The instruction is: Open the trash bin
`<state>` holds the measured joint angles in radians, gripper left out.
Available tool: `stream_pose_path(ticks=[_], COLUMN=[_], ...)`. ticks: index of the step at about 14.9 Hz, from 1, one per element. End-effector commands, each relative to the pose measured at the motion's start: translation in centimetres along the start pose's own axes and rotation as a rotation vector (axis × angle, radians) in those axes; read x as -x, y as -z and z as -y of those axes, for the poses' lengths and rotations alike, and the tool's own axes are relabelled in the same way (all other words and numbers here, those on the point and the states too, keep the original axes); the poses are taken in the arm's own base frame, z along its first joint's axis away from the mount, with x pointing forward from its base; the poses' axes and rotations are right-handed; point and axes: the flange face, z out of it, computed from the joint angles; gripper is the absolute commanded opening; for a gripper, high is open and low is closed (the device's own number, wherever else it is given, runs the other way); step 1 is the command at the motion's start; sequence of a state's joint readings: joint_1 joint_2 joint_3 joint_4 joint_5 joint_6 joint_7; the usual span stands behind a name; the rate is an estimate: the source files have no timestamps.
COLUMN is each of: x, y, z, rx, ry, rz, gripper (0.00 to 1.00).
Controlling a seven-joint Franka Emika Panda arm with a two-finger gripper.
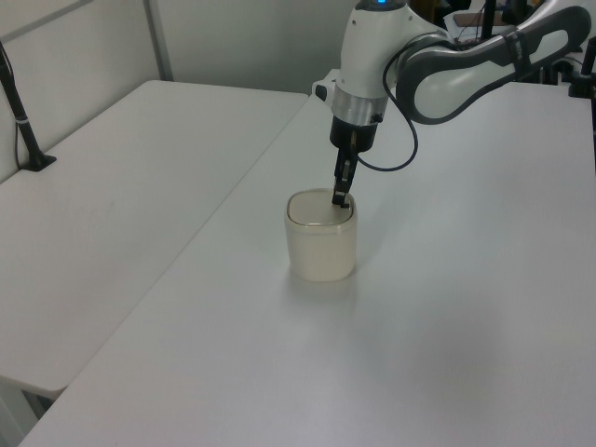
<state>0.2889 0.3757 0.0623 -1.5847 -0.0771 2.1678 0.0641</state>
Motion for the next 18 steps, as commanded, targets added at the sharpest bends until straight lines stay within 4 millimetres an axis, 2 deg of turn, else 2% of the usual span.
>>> stream_pose_path(ticks=[1, 3, 5, 8, 13, 16, 18], x=[0.1, -0.1, -0.2, 0.7, 4.3, 6.9, 8.2], y=[-0.6, 0.7, 3.7, 8.0, 12.2, 14.5, 15.0], z=[0.3, -0.1, -1.1, -4.9, -12.4, -16.1, -17.2], rx=[-0.009, -0.009, -0.002, 0.017, 0.049, 0.068, 0.073], ry=[-0.018, -0.024, -0.041, -0.09, -0.204, -0.268, -0.29], rz=[0.0, -0.017, -0.031, -0.039, 0.069, 0.145, 0.174], gripper=[0.01, 0.01, 0.01, 0.01, 0.03, 0.06, 0.06])
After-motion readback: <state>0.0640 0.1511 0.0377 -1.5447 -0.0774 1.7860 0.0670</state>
